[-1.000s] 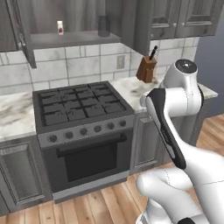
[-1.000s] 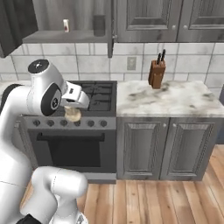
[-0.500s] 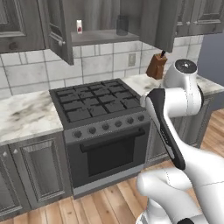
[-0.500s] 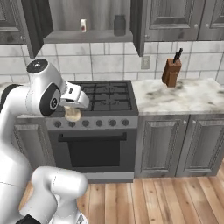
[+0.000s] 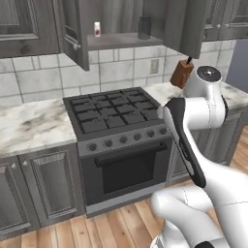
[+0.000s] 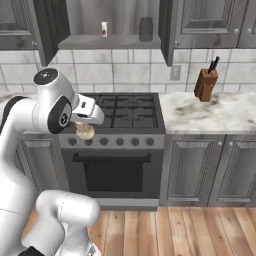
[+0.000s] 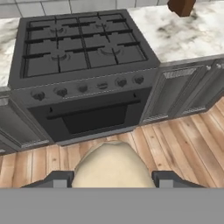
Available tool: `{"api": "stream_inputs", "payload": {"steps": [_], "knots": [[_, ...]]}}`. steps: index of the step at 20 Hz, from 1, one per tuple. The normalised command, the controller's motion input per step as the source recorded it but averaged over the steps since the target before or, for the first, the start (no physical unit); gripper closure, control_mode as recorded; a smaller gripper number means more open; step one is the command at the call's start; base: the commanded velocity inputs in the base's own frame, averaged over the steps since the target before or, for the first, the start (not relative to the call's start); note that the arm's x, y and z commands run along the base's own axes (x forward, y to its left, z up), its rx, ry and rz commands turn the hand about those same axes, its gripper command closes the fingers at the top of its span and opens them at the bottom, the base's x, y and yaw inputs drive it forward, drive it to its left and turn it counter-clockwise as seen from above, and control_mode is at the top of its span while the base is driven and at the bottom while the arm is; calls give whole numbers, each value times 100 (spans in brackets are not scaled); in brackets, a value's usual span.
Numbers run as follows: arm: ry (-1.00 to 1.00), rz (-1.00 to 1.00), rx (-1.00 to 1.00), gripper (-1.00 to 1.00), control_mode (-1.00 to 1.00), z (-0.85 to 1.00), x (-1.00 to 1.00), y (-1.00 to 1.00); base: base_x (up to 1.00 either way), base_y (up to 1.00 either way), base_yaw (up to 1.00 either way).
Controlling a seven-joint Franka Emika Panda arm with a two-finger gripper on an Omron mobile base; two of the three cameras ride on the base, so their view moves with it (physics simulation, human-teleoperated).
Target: Pick the candle and jar from the dining table and place them in the open cabinet. Close the cabinet after placing the objects.
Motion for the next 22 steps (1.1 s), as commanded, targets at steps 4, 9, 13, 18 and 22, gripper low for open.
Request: {"api": "stream_inputs", "payload": {"steps": [4, 9, 13, 18, 22], "knots": [[0, 0, 0, 100, 100, 0, 0, 0, 8, 0, 20], [0, 0, 0, 100, 100, 0, 0, 0, 13, -6, 10], [0, 0, 0, 100, 100, 0, 0, 0, 33, -7, 12], [0, 0, 0, 100, 100, 0, 0, 0, 45, -32, 8], [0, 0, 0, 100, 100, 0, 0, 0, 68, -47, 4]]}}
